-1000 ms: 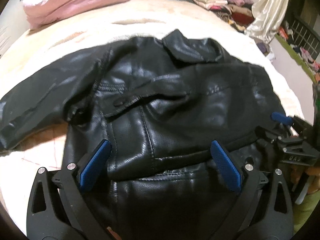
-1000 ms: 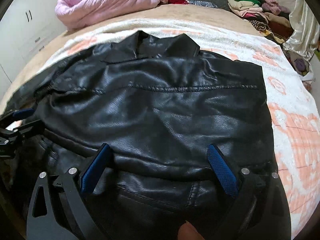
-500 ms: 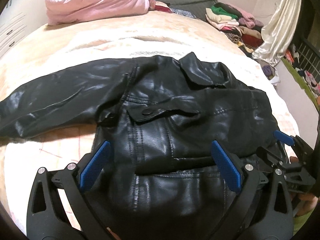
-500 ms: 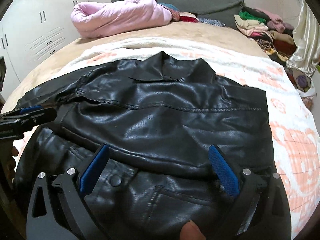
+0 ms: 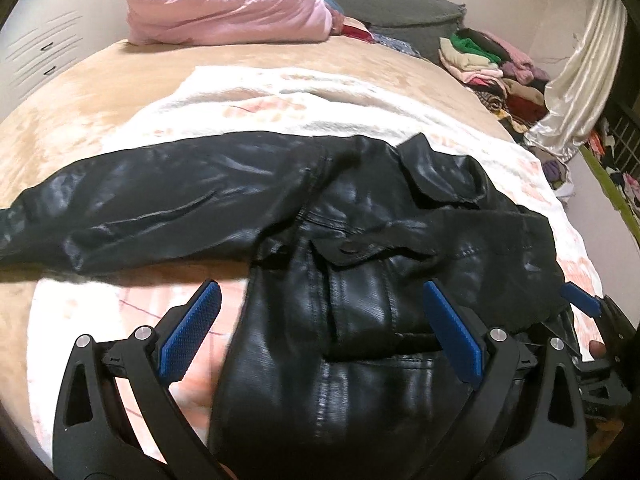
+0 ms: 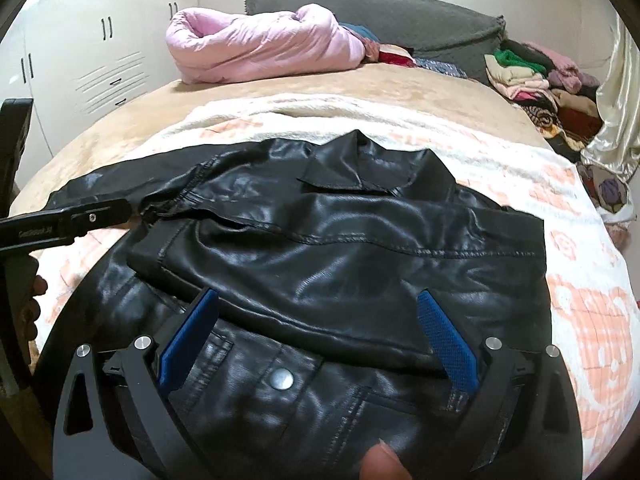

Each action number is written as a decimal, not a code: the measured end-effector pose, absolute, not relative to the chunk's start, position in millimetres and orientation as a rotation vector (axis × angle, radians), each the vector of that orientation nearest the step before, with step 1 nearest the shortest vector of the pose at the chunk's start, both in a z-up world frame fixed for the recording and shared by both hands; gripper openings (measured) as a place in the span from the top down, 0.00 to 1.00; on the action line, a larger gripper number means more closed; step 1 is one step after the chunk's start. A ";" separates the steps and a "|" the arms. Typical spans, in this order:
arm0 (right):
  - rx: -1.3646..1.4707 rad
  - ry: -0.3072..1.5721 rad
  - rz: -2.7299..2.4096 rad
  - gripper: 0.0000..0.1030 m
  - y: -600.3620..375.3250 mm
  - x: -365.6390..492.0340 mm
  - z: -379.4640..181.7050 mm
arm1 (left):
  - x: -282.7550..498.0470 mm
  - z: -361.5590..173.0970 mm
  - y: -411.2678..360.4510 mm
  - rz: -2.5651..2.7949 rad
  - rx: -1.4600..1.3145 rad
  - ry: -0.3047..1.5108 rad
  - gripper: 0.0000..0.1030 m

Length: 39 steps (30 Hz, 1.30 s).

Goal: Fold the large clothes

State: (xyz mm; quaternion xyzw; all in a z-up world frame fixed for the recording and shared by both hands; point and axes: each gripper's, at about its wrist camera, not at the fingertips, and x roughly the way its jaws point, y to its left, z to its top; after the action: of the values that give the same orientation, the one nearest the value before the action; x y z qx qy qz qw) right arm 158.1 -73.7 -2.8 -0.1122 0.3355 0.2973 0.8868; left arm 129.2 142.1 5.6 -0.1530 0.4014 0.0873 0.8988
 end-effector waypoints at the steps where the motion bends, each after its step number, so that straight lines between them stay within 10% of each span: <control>1: -0.237 0.693 0.619 0.04 -71.0 157.5 -1.4 | 128.8 6.0 145.4 0.188 -0.317 0.833 0.09; 39: -0.337 0.688 0.823 0.04 112.3 159.7 18.9 | 72.2 -5.0 343.9 0.682 -0.634 0.811 0.09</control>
State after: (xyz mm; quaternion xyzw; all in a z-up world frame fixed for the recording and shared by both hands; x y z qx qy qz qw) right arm 159.7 112.3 18.9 -0.1597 0.3263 0.3903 0.8460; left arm 72.2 343.9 -5.0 -0.2974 0.3801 0.3199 0.8153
